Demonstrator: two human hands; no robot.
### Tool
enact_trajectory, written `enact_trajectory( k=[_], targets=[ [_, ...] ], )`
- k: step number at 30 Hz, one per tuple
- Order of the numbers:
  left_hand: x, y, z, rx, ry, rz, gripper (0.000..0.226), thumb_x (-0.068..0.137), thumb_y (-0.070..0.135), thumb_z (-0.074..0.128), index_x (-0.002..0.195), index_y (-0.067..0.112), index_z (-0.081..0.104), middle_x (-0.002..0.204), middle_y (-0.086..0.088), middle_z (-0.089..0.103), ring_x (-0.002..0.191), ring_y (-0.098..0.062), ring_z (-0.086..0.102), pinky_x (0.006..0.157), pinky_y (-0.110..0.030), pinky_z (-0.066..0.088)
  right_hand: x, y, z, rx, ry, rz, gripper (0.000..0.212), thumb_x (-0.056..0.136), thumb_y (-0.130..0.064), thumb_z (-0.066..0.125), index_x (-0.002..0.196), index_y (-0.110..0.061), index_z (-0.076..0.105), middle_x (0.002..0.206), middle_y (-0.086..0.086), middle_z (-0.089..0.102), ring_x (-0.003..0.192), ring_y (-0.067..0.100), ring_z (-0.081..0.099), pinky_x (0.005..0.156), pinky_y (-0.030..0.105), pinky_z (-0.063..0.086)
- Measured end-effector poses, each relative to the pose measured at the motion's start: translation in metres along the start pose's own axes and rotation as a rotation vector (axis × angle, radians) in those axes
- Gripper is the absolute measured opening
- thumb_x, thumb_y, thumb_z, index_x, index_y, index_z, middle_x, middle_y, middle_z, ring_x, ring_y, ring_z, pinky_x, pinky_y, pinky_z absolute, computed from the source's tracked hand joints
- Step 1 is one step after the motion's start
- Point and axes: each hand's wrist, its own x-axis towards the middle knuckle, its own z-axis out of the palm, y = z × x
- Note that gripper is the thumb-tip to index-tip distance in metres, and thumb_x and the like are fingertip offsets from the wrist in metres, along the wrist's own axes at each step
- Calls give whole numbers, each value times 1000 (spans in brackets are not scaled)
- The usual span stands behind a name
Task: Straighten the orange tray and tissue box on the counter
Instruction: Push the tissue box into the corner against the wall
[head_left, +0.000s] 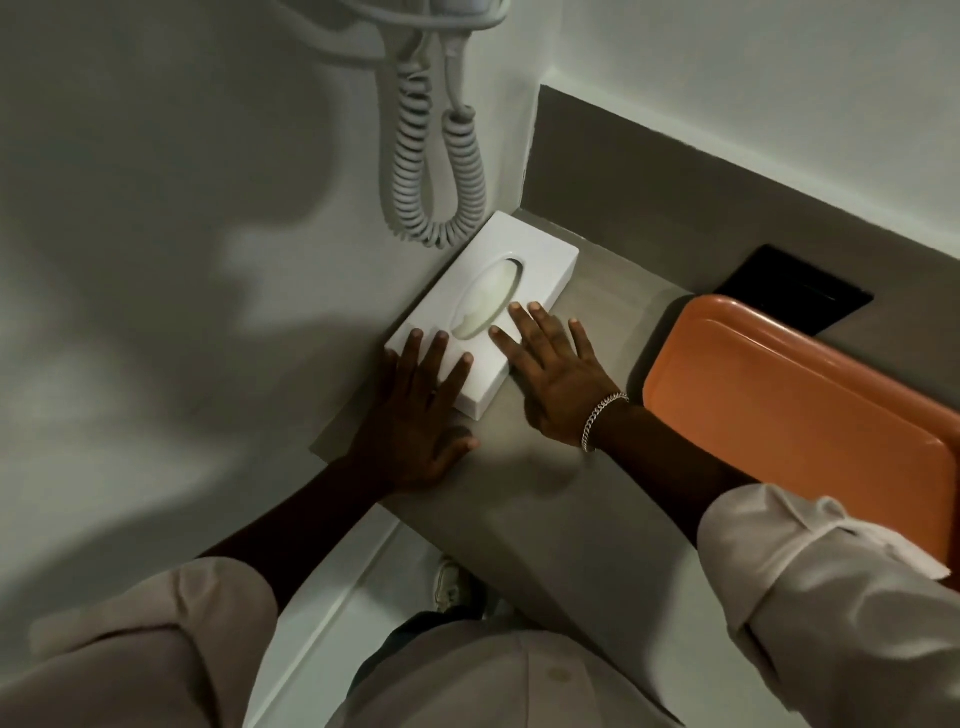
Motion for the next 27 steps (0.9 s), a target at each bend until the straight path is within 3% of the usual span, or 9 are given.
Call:
enact_trajectory(
  k=[7,11,14,19,27],
  targets=[
    [31,-10,5,10,-36,15,94,87,72,38,155,10,20,164,-25,12,151,-46,4,120,-67,10,16,23,-7,-15,-46,21,100,81,-23,62,157,-26,-4,168,14,-7,154,35,-7,117,65,5],
    [54,-16,5,27,-78,28,95,86,74,36,155,10,21,163,-25,14,151,-47,7,119,-67,13,28,40,-10,-6,-71,40,90,89,-31,54,157,-27,-4,168,13,-9,154,35,-8,118,66,6],
    [63,-16,9,21,-65,36,96,86,75,36,155,11,19,164,-23,13,152,-45,6,120,-66,11,32,52,-9,-8,-51,31,77,96,-46,40,158,-27,-2,168,12,-7,154,34,-6,118,65,8],
    [79,-16,16,30,-25,36,97,85,76,37,155,11,20,163,-24,15,151,-46,8,121,-64,8,40,66,-5,22,-50,42,81,92,-68,25,157,-29,-4,168,11,-9,154,33,-9,117,64,4],
    [80,-14,21,51,-27,31,99,85,75,41,156,12,16,164,-23,12,152,-44,2,122,-63,4,44,75,2,52,-51,12,79,92,-68,25,155,-34,-9,168,9,-12,150,26,-20,118,65,5]
  ],
)
